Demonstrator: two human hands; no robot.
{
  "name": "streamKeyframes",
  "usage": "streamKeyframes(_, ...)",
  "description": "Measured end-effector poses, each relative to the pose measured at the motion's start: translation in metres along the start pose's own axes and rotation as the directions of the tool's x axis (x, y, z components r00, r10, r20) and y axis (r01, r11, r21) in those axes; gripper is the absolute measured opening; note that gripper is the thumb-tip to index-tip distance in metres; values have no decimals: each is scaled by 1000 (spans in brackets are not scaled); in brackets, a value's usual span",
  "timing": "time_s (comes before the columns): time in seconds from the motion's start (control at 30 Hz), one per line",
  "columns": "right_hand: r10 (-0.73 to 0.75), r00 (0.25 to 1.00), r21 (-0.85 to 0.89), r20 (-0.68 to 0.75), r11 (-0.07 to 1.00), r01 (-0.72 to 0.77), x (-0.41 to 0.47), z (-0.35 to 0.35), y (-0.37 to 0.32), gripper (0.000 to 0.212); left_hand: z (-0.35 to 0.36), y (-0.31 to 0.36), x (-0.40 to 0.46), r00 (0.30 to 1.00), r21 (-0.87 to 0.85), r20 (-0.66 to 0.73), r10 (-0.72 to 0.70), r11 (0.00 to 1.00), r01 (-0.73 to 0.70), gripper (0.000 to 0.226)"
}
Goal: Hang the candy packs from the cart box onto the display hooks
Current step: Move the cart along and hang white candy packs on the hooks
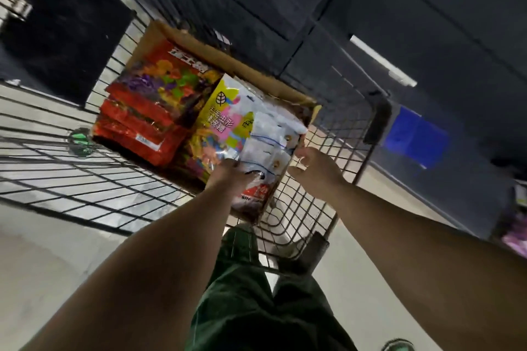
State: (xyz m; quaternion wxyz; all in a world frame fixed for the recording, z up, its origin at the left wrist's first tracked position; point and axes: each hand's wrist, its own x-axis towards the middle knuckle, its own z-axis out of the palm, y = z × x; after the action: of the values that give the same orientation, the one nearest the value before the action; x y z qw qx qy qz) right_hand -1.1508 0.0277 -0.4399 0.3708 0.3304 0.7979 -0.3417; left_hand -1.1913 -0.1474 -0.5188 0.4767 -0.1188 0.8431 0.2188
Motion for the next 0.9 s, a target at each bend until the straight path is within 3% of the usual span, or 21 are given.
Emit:
streamKeyframes(0.07, 47, 999, 112, -10, 993, -46, 3, 3, 0, 50, -7, -4, -2, 999, 46, 31, 23, 999, -25, 39)
streamKeyframes(0.2, 114, 993, 226, 5, 968, -112, 3, 13, 0, 53, -22, -17, -2, 998, -27, 34, 58, 998, -57, 29)
streamKeyframes(0.37, 165, 986, 376, 24, 912, -162, 1, 25, 3, 37, -21, -18, -5, 966, -189, 228, 123, 979, -80, 22)
streamKeyframes(0.47, 210, 977, 479, -19, 860, -176, 1, 24, 7, 66, -24, -14, -11, 937, -313, 314, 151, 949, -48, 11)
streamKeyframes(0.53, 220, 975, 618, -20, 770, -161, 1, 22, 9, 78, -36, -11, -15, 903, -396, 404, 145, 918, 30, 17)
streamKeyframes(0.57, 203, 979, 691, 8, 707, -152, 2, 22, 9, 74, -42, -9, -15, 878, -409, 455, 148, 911, 59, 21)
streamKeyframes(0.7, 128, 987, 845, 101, 513, -153, 2, 26, 2, 9, -68, -7, -11, 779, -474, 604, 170, 862, 180, 14)
streamKeyframes(0.77, 195, 979, 845, 59, 513, -153, 5, 30, 5, 7, -71, -8, -1, 809, -510, 558, 183, 845, 162, 9)
streamKeyframes(0.83, 242, 970, 849, 18, 508, -142, 8, 33, 10, 18, -66, -4, 14, 911, -531, 380, 161, 844, 72, 12)
streamKeyframes(0.9, 320, 947, 841, 14, 508, -184, 8, 35, 15, 26, -53, 3, 30, 978, -391, 167, 122, 919, -48, 21)
